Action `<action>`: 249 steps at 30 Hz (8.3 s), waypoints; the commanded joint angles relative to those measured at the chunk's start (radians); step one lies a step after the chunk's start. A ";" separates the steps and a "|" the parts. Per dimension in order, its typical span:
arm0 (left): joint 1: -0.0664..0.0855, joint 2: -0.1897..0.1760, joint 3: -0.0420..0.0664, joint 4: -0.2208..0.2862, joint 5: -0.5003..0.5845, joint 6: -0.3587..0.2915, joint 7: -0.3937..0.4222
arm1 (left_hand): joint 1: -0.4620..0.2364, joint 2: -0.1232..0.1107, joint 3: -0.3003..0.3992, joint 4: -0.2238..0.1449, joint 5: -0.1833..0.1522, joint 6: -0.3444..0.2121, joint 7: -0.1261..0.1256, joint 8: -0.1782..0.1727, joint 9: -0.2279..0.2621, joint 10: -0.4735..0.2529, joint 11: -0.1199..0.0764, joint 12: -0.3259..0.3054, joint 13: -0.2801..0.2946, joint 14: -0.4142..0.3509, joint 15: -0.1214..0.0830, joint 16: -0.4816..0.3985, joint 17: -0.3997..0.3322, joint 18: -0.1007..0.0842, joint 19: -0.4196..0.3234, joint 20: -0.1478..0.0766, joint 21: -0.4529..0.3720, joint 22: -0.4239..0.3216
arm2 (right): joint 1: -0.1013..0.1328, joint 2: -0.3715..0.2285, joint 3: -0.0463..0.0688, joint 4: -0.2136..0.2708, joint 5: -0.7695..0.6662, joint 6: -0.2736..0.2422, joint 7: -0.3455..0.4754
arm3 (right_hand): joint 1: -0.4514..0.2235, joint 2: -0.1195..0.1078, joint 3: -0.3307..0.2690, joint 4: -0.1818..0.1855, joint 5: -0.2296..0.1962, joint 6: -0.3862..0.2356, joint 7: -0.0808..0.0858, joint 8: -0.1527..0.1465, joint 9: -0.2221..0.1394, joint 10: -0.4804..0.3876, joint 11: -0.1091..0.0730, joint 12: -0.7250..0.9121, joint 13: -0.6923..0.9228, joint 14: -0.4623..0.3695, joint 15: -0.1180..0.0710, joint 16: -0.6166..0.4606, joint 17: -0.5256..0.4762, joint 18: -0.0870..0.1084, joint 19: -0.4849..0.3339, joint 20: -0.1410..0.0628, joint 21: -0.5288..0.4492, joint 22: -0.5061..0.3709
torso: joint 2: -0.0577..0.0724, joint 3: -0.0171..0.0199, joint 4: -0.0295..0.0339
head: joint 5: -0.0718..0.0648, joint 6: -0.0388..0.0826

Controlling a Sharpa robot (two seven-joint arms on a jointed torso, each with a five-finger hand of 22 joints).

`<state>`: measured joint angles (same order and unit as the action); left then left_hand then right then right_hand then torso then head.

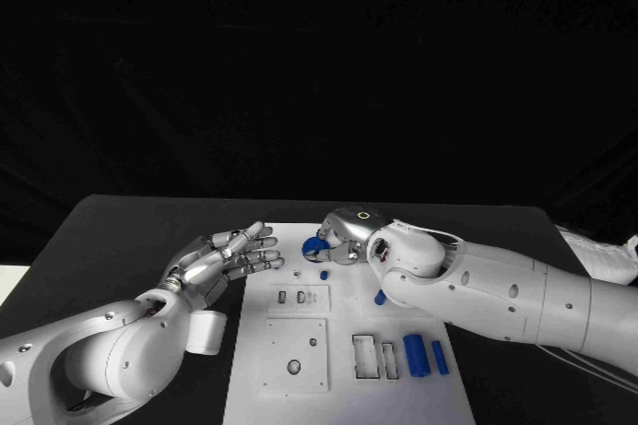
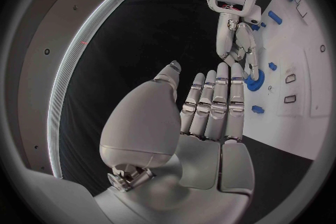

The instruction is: Assemble the parts on the task board

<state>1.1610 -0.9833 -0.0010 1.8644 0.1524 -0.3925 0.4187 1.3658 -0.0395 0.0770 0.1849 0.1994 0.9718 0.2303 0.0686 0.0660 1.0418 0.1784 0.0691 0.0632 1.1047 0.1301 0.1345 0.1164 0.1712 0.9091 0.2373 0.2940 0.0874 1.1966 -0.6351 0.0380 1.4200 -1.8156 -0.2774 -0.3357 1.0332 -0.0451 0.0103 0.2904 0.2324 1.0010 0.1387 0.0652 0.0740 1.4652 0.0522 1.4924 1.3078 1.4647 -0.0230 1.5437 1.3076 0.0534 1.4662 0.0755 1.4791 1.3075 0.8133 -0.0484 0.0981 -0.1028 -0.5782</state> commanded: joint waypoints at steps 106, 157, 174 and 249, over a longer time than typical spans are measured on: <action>0.000 0.011 -0.001 -0.038 0.001 0.027 0.003 | 0.016 0.012 0.010 -0.016 -0.002 -0.003 0.001 -0.004 0.000 -0.009 0.000 -0.005 0.000 -0.001 0.001 -0.009 0.000 0.013 -0.002 0.004 -0.006 -0.004 | -0.029 -0.304 0.027 0.084 0.447 -0.166 0.261 | 0.348 0.081 0.137 -0.237 -0.099 0.183 -0.064 0.057 0.026 0.079 -0.055 0.016 0.224 0.105 -0.046 0.024 0.256 -0.021 0.044 -0.037 0.021 0.110 | -0.012 0.0096 -0.0193 | 0.006 -0.008; 0.000 0.026 0.000 -0.097 0.002 0.034 0.010 | 0.018 0.014 0.013 -0.018 -0.002 -0.003 0.001 -0.004 0.000 -0.009 0.000 -0.004 0.000 -0.001 0.001 -0.010 0.000 0.013 -0.002 0.004 -0.006 -0.005 | -0.139 -0.051 -0.004 0.170 0.135 0.003 0.061 | 0.314 0.071 0.137 -0.229 -0.099 0.184 -0.066 0.055 0.027 0.078 -0.058 0.009 0.220 0.103 -0.049 0.021 0.249 -0.020 0.043 -0.041 0.019 0.105 | -0.028 0.0005 -0.0130 | 0.039 -0.067; 0.000 0.026 -0.001 -0.098 0.002 0.035 0.009 | 0.018 0.014 0.013 -0.018 -0.002 -0.003 0.001 -0.004 0.000 -0.009 0.000 -0.004 0.000 -0.001 0.001 -0.010 0.000 0.013 -0.002 0.004 -0.006 -0.005 | -0.143 -0.068 -0.004 0.185 0.097 -0.001 0.042 | 0.316 0.066 0.140 -0.234 -0.095 0.186 -0.067 0.055 0.027 0.078 -0.059 0.011 0.221 0.103 -0.050 0.022 0.250 -0.020 0.044 -0.042 0.019 0.106 | -0.029 -0.0004 -0.0131 | 0.041 -0.067; 0.011 0.070 -0.001 -0.187 -0.296 0.057 -0.332 | -0.041 -0.033 0.042 -0.003 -0.007 0.157 -0.128 0.036 0.023 0.414 -0.164 0.206 0.149 0.454 -0.185 1.317 1.294 -0.046 0.521 -0.187 0.686 0.592 | -0.032 -0.314 0.026 0.334 0.603 -0.205 0.417 | 0.295 -0.083 0.059 -0.024 -0.089 -0.026 0.008 0.010 -0.002 -0.009 0.008 -0.150 0.117 0.085 0.007 -0.015 0.175 0.002 0.000 0.010 -0.039 0.001 | -0.060 0.0149 -0.0248 | 0.057 -0.063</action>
<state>1.1646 -0.9205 -0.0025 1.6888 0.0165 -0.3709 0.2745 1.3279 -0.0667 0.1247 0.1824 0.1961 1.1222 0.1031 0.1003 0.0871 1.4441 0.0192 0.2572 0.1976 1.4650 -0.0486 1.3991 1.2742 0.1368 1.4132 0.0525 0.9178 0.6056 1.1530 -0.9358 0.0625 1.7530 -1.4238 -0.5327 -0.0075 1.3175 -0.1251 0.0707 0.2706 0.1411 0.9722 0.1492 0.0693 0.0709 1.4650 0.0594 1.3466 1.3075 1.4665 -0.0177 1.5317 1.3079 0.0452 1.4660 0.0827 1.4443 1.3079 0.7645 -0.0385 0.0776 -0.0482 -0.6390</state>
